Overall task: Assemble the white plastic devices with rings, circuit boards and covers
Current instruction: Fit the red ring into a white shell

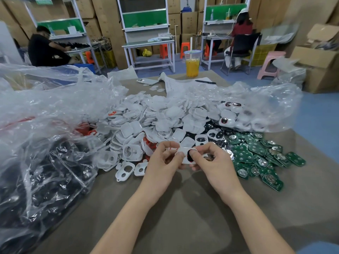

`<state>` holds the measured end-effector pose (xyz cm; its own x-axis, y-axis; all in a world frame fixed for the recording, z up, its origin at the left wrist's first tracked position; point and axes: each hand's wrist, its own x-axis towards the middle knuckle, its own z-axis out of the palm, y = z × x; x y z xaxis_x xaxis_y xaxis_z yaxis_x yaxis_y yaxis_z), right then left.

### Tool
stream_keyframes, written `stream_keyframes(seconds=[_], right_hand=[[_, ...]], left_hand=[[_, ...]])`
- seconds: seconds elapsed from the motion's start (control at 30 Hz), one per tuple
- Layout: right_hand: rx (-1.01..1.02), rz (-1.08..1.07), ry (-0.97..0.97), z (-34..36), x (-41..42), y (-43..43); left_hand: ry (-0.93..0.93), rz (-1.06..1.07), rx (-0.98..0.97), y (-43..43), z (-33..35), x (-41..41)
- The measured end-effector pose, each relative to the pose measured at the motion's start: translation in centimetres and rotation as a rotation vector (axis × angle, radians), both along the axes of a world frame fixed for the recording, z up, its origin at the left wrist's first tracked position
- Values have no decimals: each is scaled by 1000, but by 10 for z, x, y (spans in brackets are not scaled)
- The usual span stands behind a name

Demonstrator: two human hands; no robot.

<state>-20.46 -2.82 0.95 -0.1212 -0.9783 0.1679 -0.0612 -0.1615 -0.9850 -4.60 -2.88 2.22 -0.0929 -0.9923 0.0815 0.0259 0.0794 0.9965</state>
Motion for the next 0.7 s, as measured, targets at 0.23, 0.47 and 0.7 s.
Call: stream_keyframes(seconds=[0.23,0.47,0.7], right_hand=[[5,10,-19,0,1,1],[14,11,-11,3,5,4],[47,-56,67,2,6,4]], left_hand=[[-62,-32,-18,0,-2,1],[-217,1,-109,1,-4,-6],[-355,128,-155,-1,-10,-4]])
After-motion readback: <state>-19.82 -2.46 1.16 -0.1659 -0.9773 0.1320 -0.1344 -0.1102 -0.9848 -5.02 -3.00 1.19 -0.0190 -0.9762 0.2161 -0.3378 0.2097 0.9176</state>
